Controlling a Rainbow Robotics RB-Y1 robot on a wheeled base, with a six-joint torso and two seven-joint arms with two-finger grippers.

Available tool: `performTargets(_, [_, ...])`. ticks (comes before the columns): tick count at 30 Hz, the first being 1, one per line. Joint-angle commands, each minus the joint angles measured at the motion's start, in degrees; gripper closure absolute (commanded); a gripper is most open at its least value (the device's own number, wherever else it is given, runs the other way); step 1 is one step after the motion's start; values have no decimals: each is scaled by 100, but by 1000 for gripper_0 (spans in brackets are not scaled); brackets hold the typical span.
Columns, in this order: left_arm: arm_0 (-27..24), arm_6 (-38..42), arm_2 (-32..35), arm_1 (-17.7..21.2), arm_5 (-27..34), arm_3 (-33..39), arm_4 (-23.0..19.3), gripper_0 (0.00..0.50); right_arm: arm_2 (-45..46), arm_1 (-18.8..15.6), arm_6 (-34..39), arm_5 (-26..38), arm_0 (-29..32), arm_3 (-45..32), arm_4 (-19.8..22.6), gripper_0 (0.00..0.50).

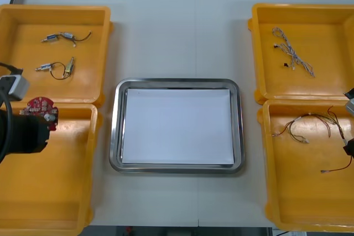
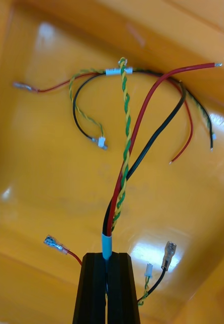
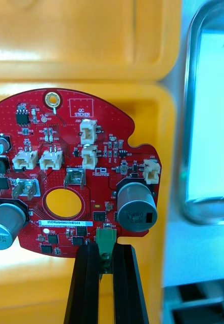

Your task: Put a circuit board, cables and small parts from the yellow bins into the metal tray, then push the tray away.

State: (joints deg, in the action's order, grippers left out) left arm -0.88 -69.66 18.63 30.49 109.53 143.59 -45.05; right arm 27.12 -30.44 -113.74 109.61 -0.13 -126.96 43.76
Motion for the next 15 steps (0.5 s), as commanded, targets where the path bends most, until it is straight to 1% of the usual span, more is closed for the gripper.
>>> performTargets(1, [-676,251,-492,379,47,231,-162,500,171,30,133,39,-242,-329,150,500])
performTargets(2, [-747,330,-562,397,47,231,-162,500,162,21,133,39,-251,-338,177,500])
performTargets(5, [-1063,796,-1090,484,47,240,-100,500,92,-50,177,39,-295,-382,282,500])
performTargets(6, [-1177,998,-1380,511,47,257,14,500,56,-85,194,39,-330,-400,335,500])
performTargets(7, [-1274,1165,-1696,511,47,283,199,500,21,-111,212,39,-374,-417,379,500])
performTargets(8, [-1309,1235,-1846,502,47,292,295,500,4,-129,221,39,-391,-426,397,500])
performTargets(10, [-1459,1455,-2522,423,47,310,831,500,-49,-155,247,39,-532,-452,458,500])
performTargets(11, [-1503,1499,-2681,405,47,310,963,500,-58,-164,247,39,-576,-461,484,500])
performTargets(12, [-1582,1613,-2988,361,47,292,1236,500,-67,-164,247,39,-664,-470,564,500])
performTargets(13, [-1661,1736,-3269,335,47,266,1420,500,-84,-173,238,39,-760,-479,669,500])
performTargets(15, [-1749,1903,-3577,282,47,204,1596,500,-119,-173,212,39,-875,-514,818,500])
